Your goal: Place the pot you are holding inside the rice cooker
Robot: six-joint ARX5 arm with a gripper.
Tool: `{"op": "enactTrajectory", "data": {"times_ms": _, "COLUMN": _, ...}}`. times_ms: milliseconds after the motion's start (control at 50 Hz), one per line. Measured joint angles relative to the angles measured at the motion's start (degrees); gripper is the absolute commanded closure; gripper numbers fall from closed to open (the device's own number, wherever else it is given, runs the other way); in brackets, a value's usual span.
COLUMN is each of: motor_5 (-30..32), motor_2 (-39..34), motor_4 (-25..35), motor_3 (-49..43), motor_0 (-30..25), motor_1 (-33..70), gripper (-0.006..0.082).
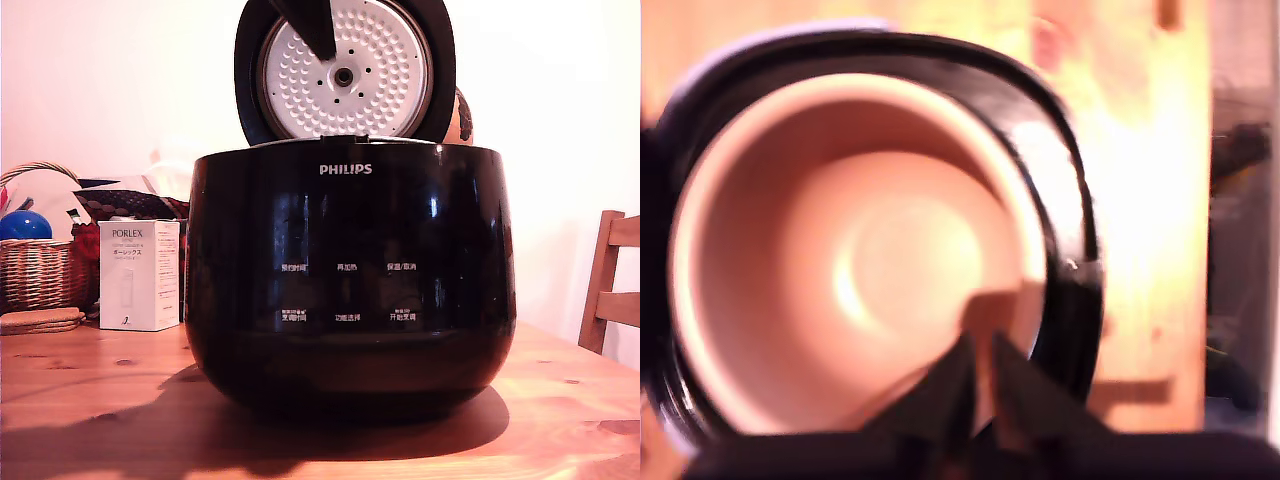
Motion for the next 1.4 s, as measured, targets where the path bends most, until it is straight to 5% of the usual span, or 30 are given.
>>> {"op": "enactTrajectory", "data": {"times_ms": 260, "motor_5": -15.1, "motor_2": 0.3, "motor_4": 0.0, "motor_3": 3.2, "motor_0": 5.9, "motor_1": -0.3, "gripper": 0.0788}}
{"op": "enactTrajectory", "data": {"times_ms": 560, "motor_5": -23.0, "motor_2": 0.3, "motor_4": -0.7, "motor_3": 6.2, "motor_0": 15.1, "motor_1": -6.2, "gripper": 0.0788}}
{"op": "enactTrajectory", "data": {"times_ms": 1020, "motor_5": -24.4, "motor_2": 0.4, "motor_4": -3.7, "motor_3": 4.2, "motor_0": 26.1, "motor_1": -9.4, "gripper": 0.0788}}
{"op": "enactTrajectory", "data": {"times_ms": 1400, "motor_5": -24.4, "motor_2": 0.4, "motor_4": -3.7, "motor_3": 4.2, "motor_0": 27.9, "motor_1": -9.4, "gripper": 0.0788}}
